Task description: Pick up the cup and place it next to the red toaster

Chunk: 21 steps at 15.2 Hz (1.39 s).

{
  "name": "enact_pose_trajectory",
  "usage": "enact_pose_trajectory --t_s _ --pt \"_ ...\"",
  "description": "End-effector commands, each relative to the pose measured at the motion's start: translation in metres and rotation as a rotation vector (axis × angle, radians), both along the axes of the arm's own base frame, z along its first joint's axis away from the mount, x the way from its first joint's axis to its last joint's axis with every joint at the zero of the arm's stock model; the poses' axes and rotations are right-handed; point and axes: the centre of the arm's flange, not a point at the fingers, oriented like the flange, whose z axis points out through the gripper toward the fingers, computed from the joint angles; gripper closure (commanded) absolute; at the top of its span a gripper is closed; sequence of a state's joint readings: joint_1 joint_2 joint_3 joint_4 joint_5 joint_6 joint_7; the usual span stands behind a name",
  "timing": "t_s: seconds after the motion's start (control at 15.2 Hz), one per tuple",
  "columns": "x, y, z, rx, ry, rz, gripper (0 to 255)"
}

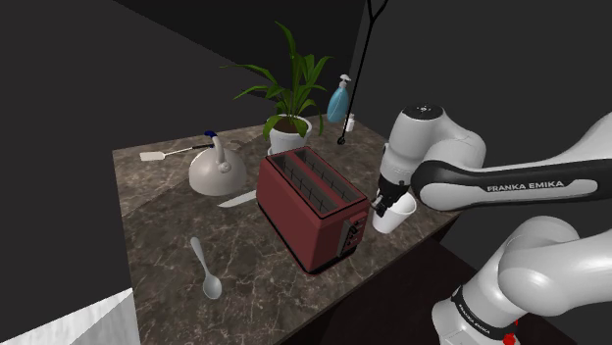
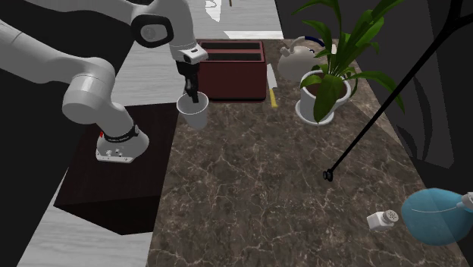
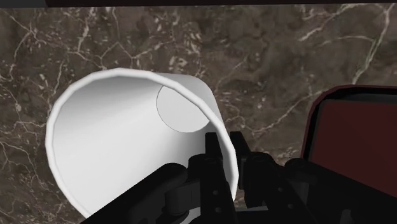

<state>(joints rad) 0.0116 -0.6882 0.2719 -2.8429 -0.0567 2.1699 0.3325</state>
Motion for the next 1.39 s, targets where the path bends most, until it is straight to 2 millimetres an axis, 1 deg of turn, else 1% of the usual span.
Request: enact_pose_trajectory --t_s 0.0,0.4,0.46,0.79,0.99,1.06,1.32 --pt "0.0 0.001 -0.005 0.0 -0.001 0.0 255" --pt "0.0 0.001 -0.005 0.0 -0.001 0.0 255" --pt "0.0 0.001 -0.005 0.0 -0.001 0.0 0" --pt "0.0 0.001 -0.005 0.0 -0.001 0.0 0" --pt "-0.002 0.009 0.033 0.0 -0.001 0.0 0" --pt "-0.003 0.012 0.044 0.0 -0.001 0.0 0" --pt "-0.003 0.012 0.044 0.0 -0.001 0.0 0"
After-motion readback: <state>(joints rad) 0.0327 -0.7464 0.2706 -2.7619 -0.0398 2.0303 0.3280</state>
